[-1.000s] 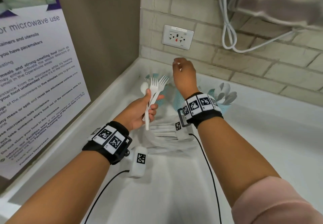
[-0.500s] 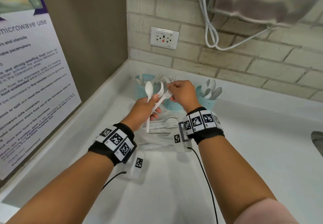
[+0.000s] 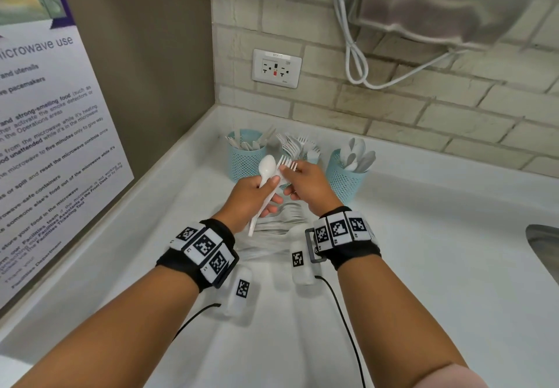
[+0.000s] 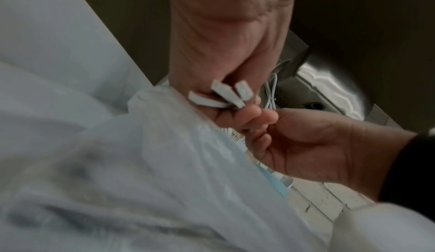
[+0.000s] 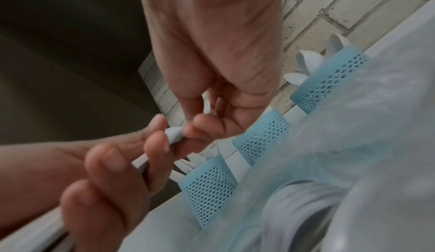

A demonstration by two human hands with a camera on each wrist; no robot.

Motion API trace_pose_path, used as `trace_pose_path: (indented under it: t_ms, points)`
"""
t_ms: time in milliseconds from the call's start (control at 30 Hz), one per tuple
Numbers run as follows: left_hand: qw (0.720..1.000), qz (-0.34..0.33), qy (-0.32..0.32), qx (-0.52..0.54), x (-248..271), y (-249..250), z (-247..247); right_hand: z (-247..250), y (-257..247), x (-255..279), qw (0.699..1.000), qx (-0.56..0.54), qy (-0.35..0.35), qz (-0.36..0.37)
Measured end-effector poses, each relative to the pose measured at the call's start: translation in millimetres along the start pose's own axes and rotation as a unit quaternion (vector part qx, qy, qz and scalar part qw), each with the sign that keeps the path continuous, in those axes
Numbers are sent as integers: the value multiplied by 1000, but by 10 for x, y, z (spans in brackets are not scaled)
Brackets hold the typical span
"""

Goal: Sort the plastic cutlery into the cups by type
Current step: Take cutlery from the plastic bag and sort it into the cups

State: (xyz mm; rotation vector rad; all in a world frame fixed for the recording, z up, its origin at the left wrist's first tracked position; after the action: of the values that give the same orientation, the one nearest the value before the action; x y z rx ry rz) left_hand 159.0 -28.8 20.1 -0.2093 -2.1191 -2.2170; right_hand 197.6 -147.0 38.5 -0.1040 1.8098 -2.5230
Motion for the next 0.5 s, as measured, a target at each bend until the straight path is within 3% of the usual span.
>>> trace_pose_path:
  t_ms: [67, 167, 333, 433, 500]
  points:
    - [1000, 16, -23, 7, 4, -21, -58, 102, -14, -29, 1000, -9, 26, 6]
    - [999, 24, -38, -3, -22, -25, -75, 523, -151, -131, 991, 4, 135, 20]
    - [999, 16, -41, -2, -109, 10, -34, 1233, -583, -179, 943, 52, 313, 97]
    - [998, 29, -47, 11, -125, 6, -65, 1327, -677, -174, 916, 70, 365, 149]
    - [998, 46, -41, 25, -137, -1, -81, 1270, -673, -196, 912, 108, 364, 156]
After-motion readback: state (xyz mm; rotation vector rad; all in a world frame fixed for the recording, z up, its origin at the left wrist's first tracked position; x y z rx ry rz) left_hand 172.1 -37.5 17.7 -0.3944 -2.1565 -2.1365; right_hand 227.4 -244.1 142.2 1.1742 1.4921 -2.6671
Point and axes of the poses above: each hand's wrist, its own x-axis away from the middle knuckle, its own z-axis out of the back of the hand, y = z × x, the point moved 9 cm from there along -x, towards the middle knuckle, and after that the axes turned 1 degree about z, right-handed, at the moved point
